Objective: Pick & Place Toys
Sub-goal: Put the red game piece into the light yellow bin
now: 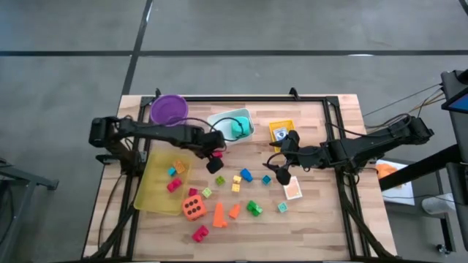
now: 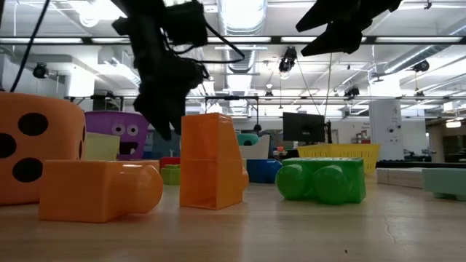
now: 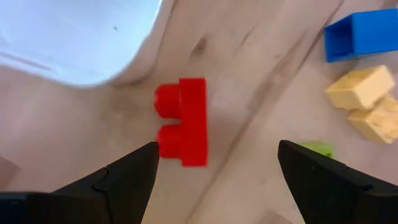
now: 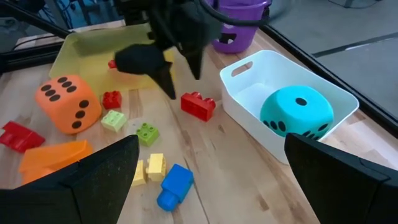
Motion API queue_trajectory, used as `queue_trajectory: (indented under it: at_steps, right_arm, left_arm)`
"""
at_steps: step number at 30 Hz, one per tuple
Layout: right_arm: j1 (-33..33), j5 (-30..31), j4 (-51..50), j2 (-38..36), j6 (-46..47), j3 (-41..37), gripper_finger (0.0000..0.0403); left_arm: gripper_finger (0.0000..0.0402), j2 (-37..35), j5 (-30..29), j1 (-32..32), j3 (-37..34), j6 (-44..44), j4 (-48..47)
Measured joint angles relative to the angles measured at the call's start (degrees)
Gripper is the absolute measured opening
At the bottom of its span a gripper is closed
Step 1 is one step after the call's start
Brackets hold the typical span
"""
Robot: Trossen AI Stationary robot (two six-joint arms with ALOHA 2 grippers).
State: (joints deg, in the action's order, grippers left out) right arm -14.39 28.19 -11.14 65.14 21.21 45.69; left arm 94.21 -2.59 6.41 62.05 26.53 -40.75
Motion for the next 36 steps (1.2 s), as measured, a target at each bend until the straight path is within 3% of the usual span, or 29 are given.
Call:
queue_trajectory:
  at_steps: [6, 28, 36]
  right_arm:
    - [0.0, -0.2, -0.1, 0.0, -0.2, 0.0, 0.0399]
    - [0.0, -0.4, -0.1, 0.0, -0.4, 0.0, 0.0399]
    - [0.0, -1.3, 0.0, 0.0, -0.4, 0.0, 0.0399]
  left_arm:
    - [0.0333, 4.2, -2.0, 1.8, 3.3, -4.0, -3.2]
    - [0.0331, 11.3, -1.7, 3.3, 3.2, -7.3, 0.4]
    - [0.0274, 11.9, 0.8, 3.3, 3.1, -7.7, 0.7]
